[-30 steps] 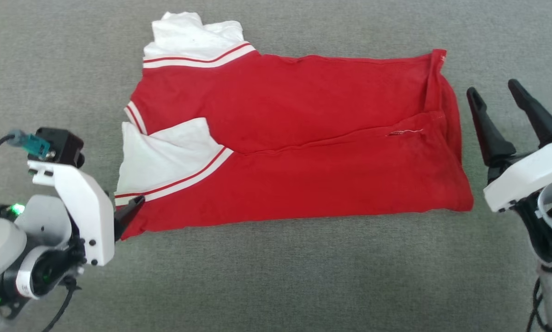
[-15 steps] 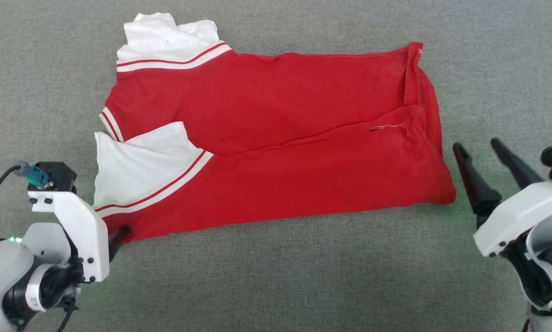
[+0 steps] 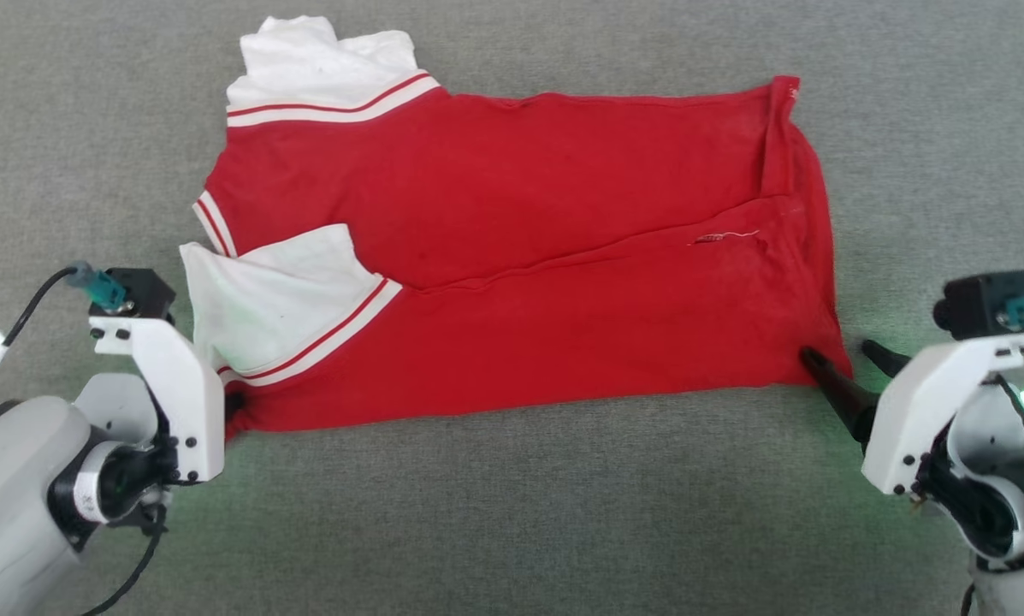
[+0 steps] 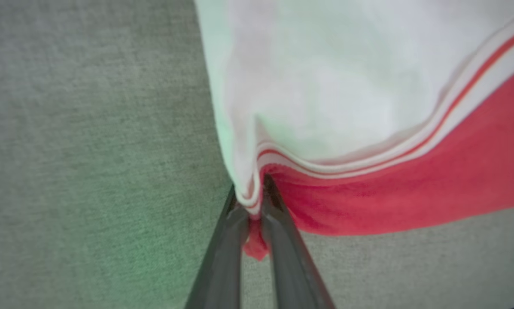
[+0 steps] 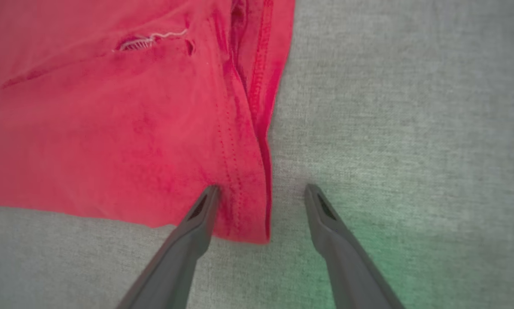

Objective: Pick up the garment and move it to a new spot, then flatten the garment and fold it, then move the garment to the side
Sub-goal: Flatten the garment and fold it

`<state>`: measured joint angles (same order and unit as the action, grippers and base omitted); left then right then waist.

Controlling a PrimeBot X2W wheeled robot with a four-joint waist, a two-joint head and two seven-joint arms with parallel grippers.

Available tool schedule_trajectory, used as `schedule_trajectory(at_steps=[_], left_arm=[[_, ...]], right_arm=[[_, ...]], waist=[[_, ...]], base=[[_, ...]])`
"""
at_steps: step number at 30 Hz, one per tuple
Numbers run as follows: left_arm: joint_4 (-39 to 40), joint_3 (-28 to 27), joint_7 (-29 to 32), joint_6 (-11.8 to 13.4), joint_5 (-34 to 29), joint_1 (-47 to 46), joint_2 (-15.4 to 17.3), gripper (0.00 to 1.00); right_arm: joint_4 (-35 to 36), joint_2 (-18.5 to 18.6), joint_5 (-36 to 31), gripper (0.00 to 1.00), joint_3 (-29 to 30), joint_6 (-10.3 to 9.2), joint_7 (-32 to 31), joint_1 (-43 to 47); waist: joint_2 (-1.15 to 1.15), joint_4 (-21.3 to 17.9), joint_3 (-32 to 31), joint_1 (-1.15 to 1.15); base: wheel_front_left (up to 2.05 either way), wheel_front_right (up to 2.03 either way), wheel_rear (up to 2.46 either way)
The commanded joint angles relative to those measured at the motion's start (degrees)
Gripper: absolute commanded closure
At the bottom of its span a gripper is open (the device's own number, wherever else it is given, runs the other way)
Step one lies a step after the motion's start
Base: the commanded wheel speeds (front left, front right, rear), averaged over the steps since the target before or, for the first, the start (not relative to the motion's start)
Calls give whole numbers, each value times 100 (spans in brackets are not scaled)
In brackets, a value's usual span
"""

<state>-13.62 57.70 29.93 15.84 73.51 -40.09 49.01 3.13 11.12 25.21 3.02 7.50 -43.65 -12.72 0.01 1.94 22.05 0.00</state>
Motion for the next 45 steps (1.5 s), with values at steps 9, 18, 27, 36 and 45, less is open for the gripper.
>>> schedule_trajectory(at_steps=[9,18,27,36,45], left_arm=[[-503,276,-36,-316,-138,-73,-711,100],[-819,215,-191,-520,-112,-180,-892,100],[-494,1,-91,-454,63,-107,-475,100],[784,-174,113,209,254,158,354,100],[1911,-166,211,1006,408,591,746,100]], right_arm=[[-732,1,-169,0,-327,-2,-1039,-526],[-1326,298,-26,100,-1006,-1,-1530,-665],[-680,851,490,100,-964,-2,-1709,-701],[226,1172,720,100,-533,-3,-2078,-273],[608,993,611,100,-33,-4,-2377,279]], waist=[[-1,248,139,0],[-1,401,123,0],[-1,405,-57,0],[-1,392,-148,0],[-1,371,-37,0]], base=[[0,0,0],[0,0,0],[0,0,0],[0,0,0],[0,0,0]])
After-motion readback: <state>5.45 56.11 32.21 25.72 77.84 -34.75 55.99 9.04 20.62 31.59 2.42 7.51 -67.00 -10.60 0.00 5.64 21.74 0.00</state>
